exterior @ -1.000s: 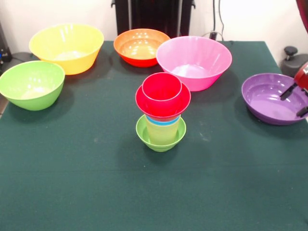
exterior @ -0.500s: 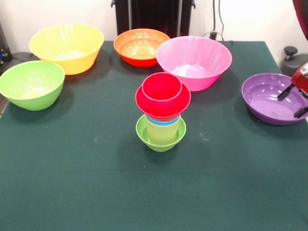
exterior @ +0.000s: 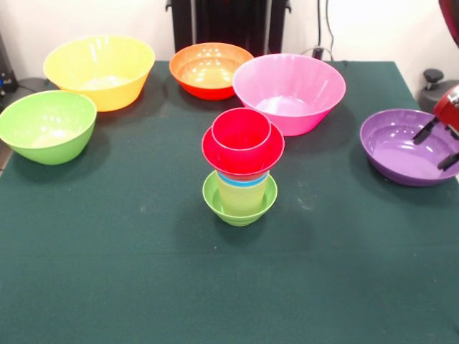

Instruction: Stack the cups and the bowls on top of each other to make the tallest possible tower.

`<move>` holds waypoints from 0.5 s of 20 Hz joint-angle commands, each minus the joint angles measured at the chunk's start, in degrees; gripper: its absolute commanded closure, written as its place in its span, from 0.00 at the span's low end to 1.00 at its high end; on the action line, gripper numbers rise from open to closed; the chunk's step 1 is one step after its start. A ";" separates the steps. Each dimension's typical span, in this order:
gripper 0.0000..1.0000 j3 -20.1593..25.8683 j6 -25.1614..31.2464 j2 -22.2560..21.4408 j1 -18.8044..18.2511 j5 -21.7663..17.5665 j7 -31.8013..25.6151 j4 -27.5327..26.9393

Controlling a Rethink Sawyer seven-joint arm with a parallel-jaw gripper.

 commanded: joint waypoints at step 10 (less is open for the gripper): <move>0.00 3.52 4.60 1.30 -2.08 0.59 7.48 -3.30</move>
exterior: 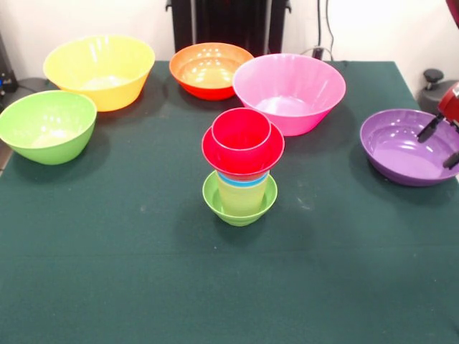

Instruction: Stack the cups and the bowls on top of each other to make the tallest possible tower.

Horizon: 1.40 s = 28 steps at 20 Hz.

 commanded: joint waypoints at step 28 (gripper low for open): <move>0.00 3.48 -1.37 4.42 0.88 2.06 12.22 -1.82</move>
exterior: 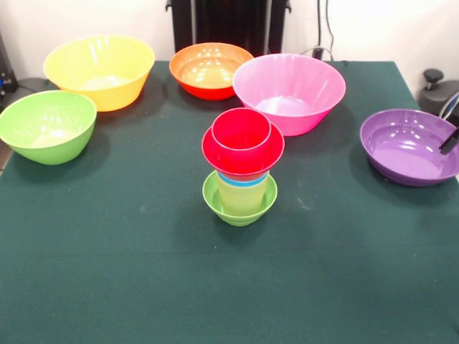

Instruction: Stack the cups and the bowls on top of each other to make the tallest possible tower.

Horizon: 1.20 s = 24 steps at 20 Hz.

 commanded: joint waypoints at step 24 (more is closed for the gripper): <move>0.00 3.33 -5.10 2.44 2.60 0.14 12.50 7.47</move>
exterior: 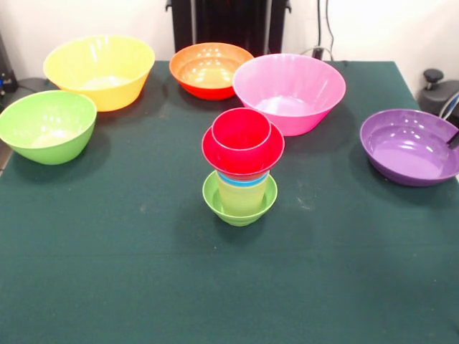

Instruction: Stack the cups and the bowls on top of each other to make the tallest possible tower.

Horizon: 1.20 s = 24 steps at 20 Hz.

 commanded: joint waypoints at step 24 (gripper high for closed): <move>0.00 3.40 -10.28 1.12 0.97 -0.48 9.90 11.64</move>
